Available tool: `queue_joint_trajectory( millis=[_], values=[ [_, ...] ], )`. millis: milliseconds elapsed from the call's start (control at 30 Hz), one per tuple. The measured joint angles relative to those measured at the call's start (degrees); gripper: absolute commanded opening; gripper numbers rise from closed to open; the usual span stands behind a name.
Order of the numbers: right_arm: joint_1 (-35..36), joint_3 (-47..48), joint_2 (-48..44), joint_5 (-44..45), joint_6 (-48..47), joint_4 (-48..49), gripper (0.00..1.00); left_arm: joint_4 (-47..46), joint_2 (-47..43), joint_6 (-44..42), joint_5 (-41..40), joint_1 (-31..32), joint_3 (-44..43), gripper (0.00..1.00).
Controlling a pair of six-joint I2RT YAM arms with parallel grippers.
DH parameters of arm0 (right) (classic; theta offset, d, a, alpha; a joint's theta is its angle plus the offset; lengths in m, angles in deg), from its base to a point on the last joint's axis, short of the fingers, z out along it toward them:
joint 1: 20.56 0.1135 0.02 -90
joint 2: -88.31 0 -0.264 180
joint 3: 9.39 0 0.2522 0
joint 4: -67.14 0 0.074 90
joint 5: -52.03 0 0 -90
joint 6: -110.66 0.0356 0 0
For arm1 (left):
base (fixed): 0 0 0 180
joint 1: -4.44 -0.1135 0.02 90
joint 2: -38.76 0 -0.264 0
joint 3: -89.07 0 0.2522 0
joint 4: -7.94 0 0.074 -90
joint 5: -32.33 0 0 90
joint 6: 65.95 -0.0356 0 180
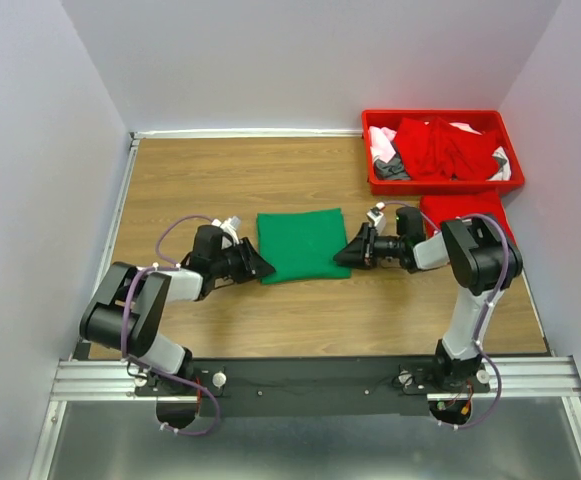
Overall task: Fold and stack the t-shirts
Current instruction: Fold the tshirt
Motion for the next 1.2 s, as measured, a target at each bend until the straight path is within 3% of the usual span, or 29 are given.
queue_joint_trajectory(
  millis=[167, 300, 500, 667, 833, 1067, 1100, 1200],
  values=[
    [-3.4, -3.0, -2.1, -1.2, -0.6, 1.4, 0.51, -2.1, -0.9, 0.9, 0.8, -0.8, 1.7, 0.43],
    [-2.8, -3.7, -6.5, -0.9, 0.5, 0.4, 0.54, 2.3, -7.3, 0.8, 0.4, -1.1, 3.3, 0.45],
    [7.5, -1.0, -13.0, 1.0, 4.2, 0.7, 0.56, 11.1, -19.4, -0.1, -3.3, -1.1, 0.9, 0.46],
    [16.4, 4.0, -6.5, 4.0, 9.0, 6.4, 0.55, 13.9, -24.0, -0.5, -7.2, -2.1, -1.5, 0.46],
    [18.1, 5.5, 5.9, 6.1, 13.0, 10.7, 0.55, 16.2, -22.4, -1.3, -9.1, -2.6, -2.1, 0.46],
    [16.9, 6.3, 1.1, 8.5, 12.3, 6.5, 0.56, 16.6, -10.1, -3.0, -9.0, -2.6, -12.1, 0.45],
    [16.0, 7.0, -0.6, 8.9, 11.7, 5.1, 0.55, 16.5, -8.3, -3.3, -8.9, -2.6, -14.0, 0.40],
    [12.4, 10.1, -4.7, 10.6, 10.2, 2.8, 0.54, 15.2, -2.5, -3.6, -8.7, -2.6, -19.6, 0.38]
  ],
)
